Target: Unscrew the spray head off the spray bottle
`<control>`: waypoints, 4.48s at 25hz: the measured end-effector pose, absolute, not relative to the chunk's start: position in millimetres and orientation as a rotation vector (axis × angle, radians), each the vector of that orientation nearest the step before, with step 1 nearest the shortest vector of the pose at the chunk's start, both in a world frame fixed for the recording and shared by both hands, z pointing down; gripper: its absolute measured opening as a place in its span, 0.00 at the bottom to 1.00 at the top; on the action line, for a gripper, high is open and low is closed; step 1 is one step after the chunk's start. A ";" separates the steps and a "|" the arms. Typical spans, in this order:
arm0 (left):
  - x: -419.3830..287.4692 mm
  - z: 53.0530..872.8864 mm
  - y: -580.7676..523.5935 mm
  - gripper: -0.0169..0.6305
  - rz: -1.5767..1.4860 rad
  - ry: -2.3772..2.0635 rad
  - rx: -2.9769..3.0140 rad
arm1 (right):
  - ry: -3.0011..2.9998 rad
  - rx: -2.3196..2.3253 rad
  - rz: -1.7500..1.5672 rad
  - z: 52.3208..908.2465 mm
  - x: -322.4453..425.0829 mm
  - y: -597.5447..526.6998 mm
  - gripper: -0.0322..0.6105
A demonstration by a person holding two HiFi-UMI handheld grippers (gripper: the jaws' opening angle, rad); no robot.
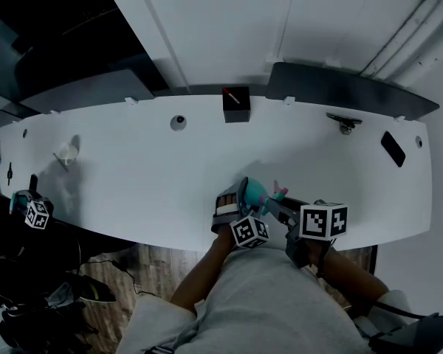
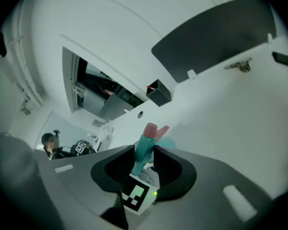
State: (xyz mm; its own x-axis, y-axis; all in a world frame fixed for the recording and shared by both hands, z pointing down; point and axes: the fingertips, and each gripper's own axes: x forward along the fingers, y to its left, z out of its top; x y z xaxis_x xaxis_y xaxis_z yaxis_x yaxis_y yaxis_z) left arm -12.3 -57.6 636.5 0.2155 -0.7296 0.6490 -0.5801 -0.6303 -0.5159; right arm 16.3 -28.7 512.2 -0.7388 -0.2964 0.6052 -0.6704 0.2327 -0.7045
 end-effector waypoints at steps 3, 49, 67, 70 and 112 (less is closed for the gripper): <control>-10.6 636.8 -55.4 0.65 -1.376 1.251 -2.336 | -2.258 0.736 1.136 507.8 9.5 -24.9 0.24; -10.0 604.7 -60.7 0.65 -1.128 1.364 -2.294 | -2.101 0.895 1.974 490.0 24.8 -23.7 0.43; -4.1 612.9 -54.2 0.64 -1.114 1.364 -2.423 | -2.084 0.357 -0.028 487.0 -5.0 -14.3 0.16; -4.1 612.3 -54.9 0.64 -1.098 1.368 -2.442 | -1.947 0.182 -0.408 488.9 -9.0 -4.8 0.16; -11.4 575.7 -64.8 0.64 -0.917 1.472 -2.314 | -1.920 0.939 2.493 484.7 36.2 -25.8 0.55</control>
